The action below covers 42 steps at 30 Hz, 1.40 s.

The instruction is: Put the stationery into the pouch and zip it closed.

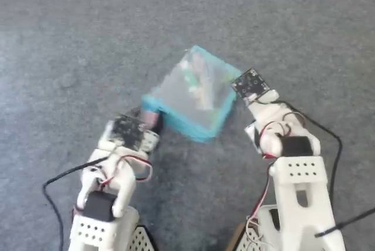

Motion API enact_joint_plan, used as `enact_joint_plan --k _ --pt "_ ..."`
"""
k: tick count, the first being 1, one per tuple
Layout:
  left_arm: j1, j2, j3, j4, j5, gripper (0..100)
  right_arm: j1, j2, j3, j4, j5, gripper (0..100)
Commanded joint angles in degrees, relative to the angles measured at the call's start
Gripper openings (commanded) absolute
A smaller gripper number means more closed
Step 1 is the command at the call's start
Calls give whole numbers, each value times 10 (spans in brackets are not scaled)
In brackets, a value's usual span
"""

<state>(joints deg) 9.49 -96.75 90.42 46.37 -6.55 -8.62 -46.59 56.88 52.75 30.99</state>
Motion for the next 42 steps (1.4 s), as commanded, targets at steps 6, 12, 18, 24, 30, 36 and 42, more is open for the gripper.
enact_joint_plan --k 6,12,18,24,30,36,42 --pt "76 -11 -5 22 -11 246 -127 -17 -100 56 -155 205" --pt "133 -12 -7 44 -10 247 -138 -16 -105 50 -188 205" --pt "81 -13 -13 24 19 310 -142 -15 -86 23 -188 205" --pt "-40 -13 -15 -28 63 287 -123 -22 -15 -26 -176 78" --pt "-59 -13 -23 -35 80 287 -64 -22 25 -78 -205 48" --pt "-64 -13 -26 -36 80 290 -54 -22 73 -147 -216 47" --pt "-64 -14 -27 -36 81 290 -52 -22 84 -149 -214 47"
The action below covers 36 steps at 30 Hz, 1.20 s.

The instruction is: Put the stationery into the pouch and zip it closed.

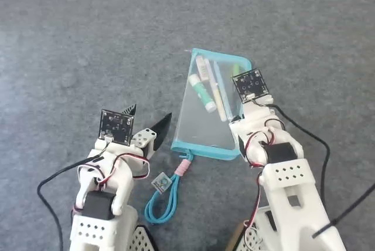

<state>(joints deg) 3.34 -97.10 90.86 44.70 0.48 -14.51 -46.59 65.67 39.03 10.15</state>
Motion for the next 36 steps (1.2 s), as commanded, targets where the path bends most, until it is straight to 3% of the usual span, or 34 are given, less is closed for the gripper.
enact_joint_plan --k 1,4,9,22,36 --pt "-3 -11 -34 -19 11 290 7 -22 -4 -12 -5 47" --pt "-19 -11 -46 -18 11 290 7 -22 -4 -10 -7 47" --pt "-58 -11 -64 -19 71 291 5 -22 -4 -10 -8 47" --pt "-62 -11 -58 -20 74 291 7 -38 -3 -6 -4 47" --pt "-59 -11 -58 -19 74 291 2 -397 156 18 -4 47"
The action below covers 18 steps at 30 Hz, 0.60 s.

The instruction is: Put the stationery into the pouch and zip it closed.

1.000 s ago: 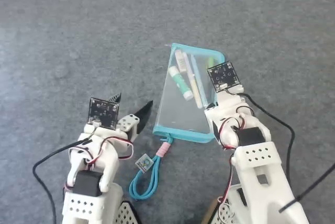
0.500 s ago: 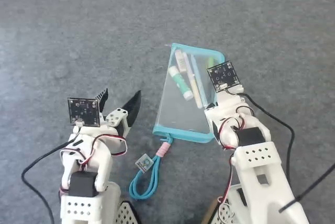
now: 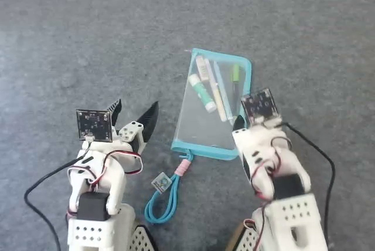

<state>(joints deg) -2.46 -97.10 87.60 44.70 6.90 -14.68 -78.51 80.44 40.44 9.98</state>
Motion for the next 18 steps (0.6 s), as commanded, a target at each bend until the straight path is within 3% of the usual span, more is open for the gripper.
enact_joint_plan --k 1,13,18 --pt "-1 -11 -26 -18 10 291 4 -99 18 5 -3 47" --pt "-4 -11 -29 -19 10 288 -29 -171 71 5 -1 47" --pt "-4 -84 -22 12 11 288 -29 -172 92 0 -1 47"
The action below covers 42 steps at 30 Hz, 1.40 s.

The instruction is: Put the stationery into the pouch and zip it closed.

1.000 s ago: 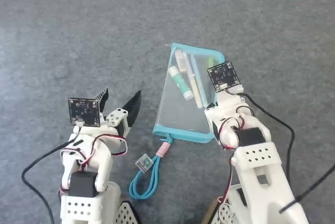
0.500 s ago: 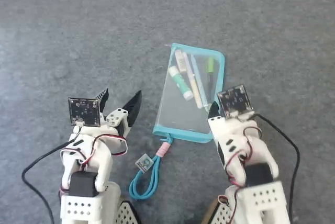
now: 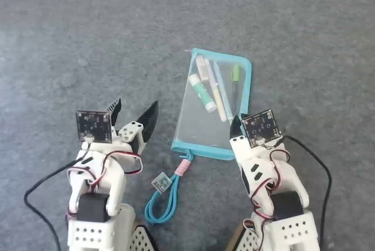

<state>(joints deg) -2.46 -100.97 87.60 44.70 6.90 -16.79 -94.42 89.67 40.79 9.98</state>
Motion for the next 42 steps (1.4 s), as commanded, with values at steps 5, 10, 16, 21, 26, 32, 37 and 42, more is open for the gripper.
enact_joint_plan --k 5,10,16,21,26,32,37,42 --pt "-1 -34 -29 17 11 288 -8 -13 9 -3 -1 47" --pt "1 -34 -2 3 11 288 -7 -13 17 0 -1 47" --pt "1 -34 71 -91 11 288 -7 -13 49 -4 -1 47" --pt "1 -34 87 -121 11 288 -7 -13 62 -4 -1 47" --pt "1 -34 87 -102 11 288 -7 -13 71 0 -1 47" --pt "1 -34 87 -102 11 288 -7 -7 71 2 -1 47" --pt "1 -34 87 -102 11 288 -7 -13 72 65 -1 47" --pt "1 -34 87 -102 11 288 -7 -13 72 138 -1 50"
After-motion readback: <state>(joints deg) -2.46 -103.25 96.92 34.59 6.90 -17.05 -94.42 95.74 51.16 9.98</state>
